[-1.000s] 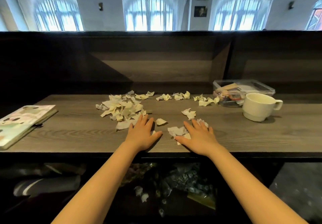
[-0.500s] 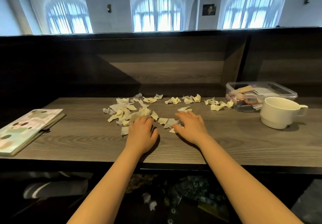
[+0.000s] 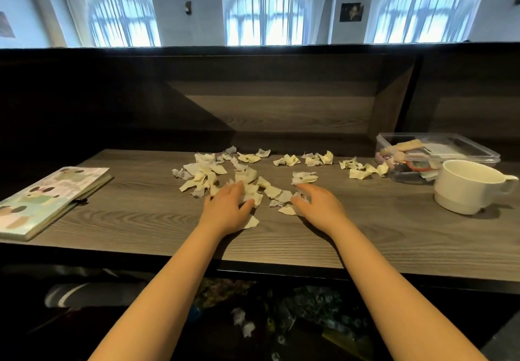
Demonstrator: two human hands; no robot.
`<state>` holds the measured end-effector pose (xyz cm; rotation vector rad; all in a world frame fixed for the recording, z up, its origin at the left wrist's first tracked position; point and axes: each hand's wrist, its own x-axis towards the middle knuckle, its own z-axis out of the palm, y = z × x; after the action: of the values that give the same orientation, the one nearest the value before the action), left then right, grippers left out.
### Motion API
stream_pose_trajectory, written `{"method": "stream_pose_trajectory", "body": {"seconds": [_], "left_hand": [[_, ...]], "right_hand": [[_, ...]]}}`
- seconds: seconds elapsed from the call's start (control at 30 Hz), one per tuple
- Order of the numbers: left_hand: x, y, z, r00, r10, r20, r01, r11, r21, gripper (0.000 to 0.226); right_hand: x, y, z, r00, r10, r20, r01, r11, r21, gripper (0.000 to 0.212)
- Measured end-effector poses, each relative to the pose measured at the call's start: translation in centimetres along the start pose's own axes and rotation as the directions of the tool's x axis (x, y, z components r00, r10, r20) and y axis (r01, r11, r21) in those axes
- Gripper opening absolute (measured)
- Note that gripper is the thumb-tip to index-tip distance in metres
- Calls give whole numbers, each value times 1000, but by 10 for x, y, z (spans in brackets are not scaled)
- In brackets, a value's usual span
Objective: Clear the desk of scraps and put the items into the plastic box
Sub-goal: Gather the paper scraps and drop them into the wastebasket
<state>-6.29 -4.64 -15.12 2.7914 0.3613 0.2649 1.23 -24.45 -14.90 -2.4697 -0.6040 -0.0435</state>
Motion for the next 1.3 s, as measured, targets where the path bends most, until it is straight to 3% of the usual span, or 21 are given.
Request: {"method": "stream_pose_trajectory", "body": {"seconds": [0.07,0.17,0.27,0.33,0.4,0.5,0.6,0.73,0.87,1.07,1.3], "left_hand": [[-3,-2,3,994,106,25,-105,994,-37,58],[-4,-4,6,977,205,-54,-207,978,-30,60],[-1,4,3,967,161,-199,-181,980,-86,58],[4,16,1,964,130,-231,-172,970,-170,55],[13,27,3,972,140,-190,-169,974,-148,53],[31,37,7,991,102,-88,-110,990,-89,54],[53,43,5,997,73,-32,-74,997,-25,56],[89,64,-3,988,137,-64,-134,990,48,56],[128,93,-1,979,201,28,-202,977,62,57],[175,103,23,967,149,209,-180,974,136,59],[182,84,31,914,186,360,-242,963,116,49]], "right_hand": [[-1,0,0,999,-18,35,16,998,61,49],[0,1,-1,1000,-4,0,4,979,205,46],[-1,1,-1,990,80,-115,-24,905,424,42],[-2,2,-3,970,120,-212,-11,892,453,39],[1,6,-8,951,158,-266,-25,895,445,37],[15,19,-21,945,205,-254,-91,914,395,41],[38,40,-38,935,218,-279,-161,964,213,47],[66,69,-54,918,202,-340,-238,969,-66,50],[88,90,-58,927,202,-316,-283,930,-236,53],[114,111,-48,949,290,-124,-313,915,-256,67],[146,91,-44,980,181,81,-164,968,-188,60]]}}
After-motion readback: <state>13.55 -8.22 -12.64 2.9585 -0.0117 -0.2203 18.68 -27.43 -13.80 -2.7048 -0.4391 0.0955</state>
